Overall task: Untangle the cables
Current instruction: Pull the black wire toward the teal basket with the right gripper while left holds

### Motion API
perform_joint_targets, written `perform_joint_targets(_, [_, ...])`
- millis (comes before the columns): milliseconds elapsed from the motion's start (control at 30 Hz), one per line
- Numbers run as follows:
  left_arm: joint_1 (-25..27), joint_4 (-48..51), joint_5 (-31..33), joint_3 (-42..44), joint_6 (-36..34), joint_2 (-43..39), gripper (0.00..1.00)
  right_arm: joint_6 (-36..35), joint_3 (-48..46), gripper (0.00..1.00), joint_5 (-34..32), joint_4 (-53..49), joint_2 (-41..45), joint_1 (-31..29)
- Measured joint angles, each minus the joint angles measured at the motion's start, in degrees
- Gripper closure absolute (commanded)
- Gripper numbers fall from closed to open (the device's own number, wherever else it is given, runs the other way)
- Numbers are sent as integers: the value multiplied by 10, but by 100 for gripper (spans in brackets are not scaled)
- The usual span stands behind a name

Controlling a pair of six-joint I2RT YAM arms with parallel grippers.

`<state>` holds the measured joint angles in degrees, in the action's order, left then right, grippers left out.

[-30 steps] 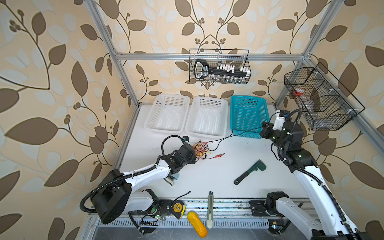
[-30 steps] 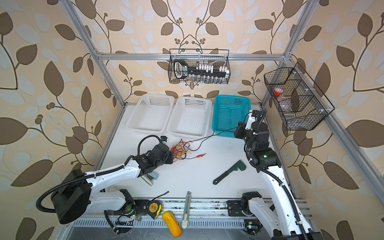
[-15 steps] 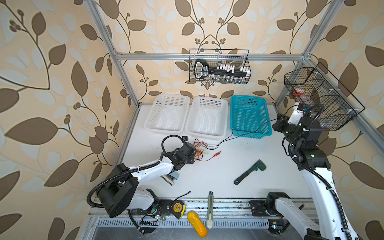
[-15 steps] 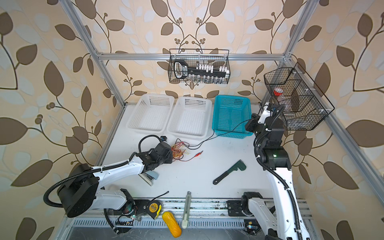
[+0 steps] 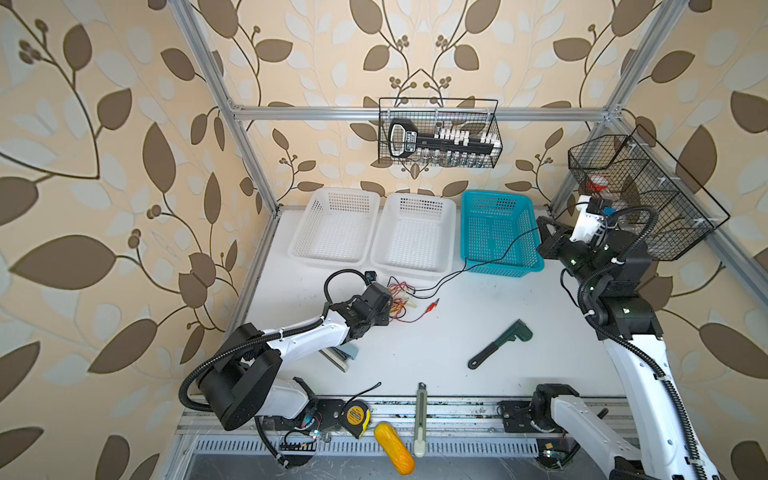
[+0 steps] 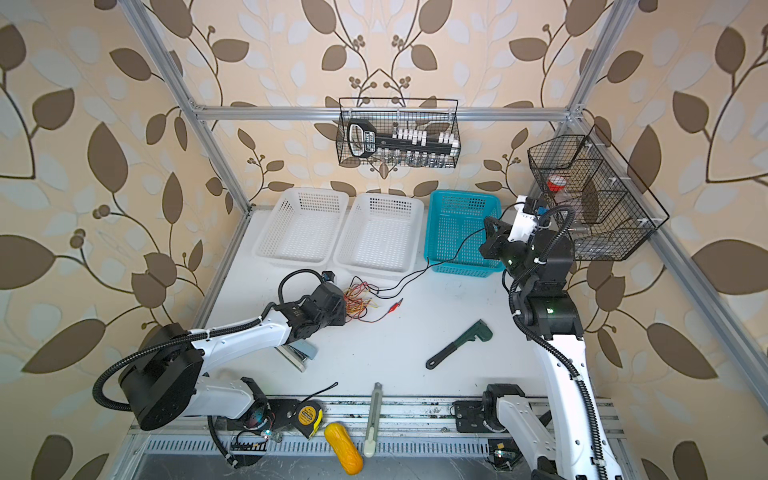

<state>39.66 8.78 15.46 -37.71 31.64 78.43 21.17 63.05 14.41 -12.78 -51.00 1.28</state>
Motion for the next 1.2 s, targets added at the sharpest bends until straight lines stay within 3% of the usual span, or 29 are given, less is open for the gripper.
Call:
perform_joint_targets(233, [0,-5,1,-1,1,8,100,-14,87,100,-28,-15,-9,0])
perform_joint_targets(400, [0,-5,1,-1,2,8,100,-26,99,100,-46,-23,-3,15])
perform_joint_targets(600, [0,-9,-1,-1,1,8,100,-28,99,100,-14,-28,-19,11])
perform_joint_targets(833, [0,-26,-18,0,0,8,100,-43,107,100,2,-26,-51,-42])
perform_joint_targets(1200, [0,-43,-30,6,0,8,100,-38,218,100,22,29,-132,-69])
